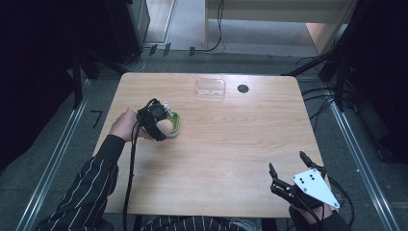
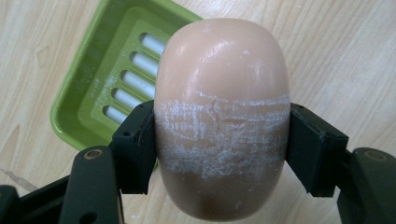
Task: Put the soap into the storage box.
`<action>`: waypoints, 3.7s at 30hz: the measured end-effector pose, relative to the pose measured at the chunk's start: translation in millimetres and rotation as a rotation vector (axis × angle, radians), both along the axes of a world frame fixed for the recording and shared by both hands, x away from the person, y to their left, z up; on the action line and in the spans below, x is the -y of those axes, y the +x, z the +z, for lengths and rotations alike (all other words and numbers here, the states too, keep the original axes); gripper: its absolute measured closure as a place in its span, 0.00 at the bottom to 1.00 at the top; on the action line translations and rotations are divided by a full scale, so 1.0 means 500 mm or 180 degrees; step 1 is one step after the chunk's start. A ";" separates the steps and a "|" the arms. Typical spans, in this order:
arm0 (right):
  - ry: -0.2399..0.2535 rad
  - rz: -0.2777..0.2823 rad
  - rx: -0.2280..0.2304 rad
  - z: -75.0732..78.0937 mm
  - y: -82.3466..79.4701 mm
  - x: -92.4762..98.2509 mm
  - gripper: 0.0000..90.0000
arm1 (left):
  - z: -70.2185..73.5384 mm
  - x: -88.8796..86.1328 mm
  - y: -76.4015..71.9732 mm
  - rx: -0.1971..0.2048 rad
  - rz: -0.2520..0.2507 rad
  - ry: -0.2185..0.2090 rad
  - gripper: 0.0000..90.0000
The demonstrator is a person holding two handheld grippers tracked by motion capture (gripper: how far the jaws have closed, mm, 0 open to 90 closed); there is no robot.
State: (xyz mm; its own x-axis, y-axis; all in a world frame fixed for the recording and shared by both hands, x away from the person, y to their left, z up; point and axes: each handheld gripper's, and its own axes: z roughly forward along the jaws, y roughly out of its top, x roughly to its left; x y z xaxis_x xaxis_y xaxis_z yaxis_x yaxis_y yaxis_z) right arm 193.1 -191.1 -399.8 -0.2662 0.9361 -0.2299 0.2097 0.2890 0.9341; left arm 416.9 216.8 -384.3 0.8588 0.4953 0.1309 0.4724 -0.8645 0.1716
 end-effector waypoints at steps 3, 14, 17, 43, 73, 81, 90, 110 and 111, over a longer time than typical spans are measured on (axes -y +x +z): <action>0.0000 0.0001 0.0000 0.000 0.000 0.000 0.15 | -0.003 -0.002 0.005 0.0000 -0.0069 0.0007 0.37; 0.0009 0.0006 -0.0002 0.000 0.002 -0.001 0.15 | 0.011 -0.013 0.026 0.0130 -0.0179 0.0054 0.37; 0.0007 0.0008 -0.0002 0.000 0.002 -0.002 0.15 | 0.015 -0.016 0.038 0.0145 -0.0170 0.0007 0.37; -0.0002 0.0015 -0.0021 -0.001 0.004 -0.003 0.15 | -0.021 -0.023 0.088 0.0178 -0.0614 0.0243 0.37; -0.0013 0.0003 -0.0022 -0.001 0.001 -0.003 0.15 | -0.065 -0.029 0.121 0.0179 -0.0746 0.0254 0.37; -0.0011 0.0003 -0.0022 0.000 0.002 -0.004 0.15 | -0.078 -0.031 0.127 0.0134 -0.0611 0.0237 0.37; -0.0011 0.0011 -0.0025 0.000 0.002 -0.004 0.15 | -0.088 -0.032 0.132 0.0070 -0.0475 0.0212 0.37; -0.0012 0.0025 -0.0023 0.000 0.004 -0.005 0.15 | -0.096 -0.036 0.137 -0.0006 -0.0220 0.0152 0.37; -0.0014 0.0025 -0.0021 0.000 0.004 -0.005 0.15 | -0.096 -0.036 0.137 -0.0006 -0.0220 0.0152 0.37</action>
State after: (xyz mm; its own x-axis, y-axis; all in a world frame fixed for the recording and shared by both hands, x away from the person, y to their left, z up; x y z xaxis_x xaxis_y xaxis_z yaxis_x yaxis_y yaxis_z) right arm 195.1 -188.4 -399.9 -0.2750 0.9330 -0.2321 0.2137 0.2947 0.9314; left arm 485.4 234.8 -432.5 0.8911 0.4279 0.1512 0.4115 -0.9023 0.1285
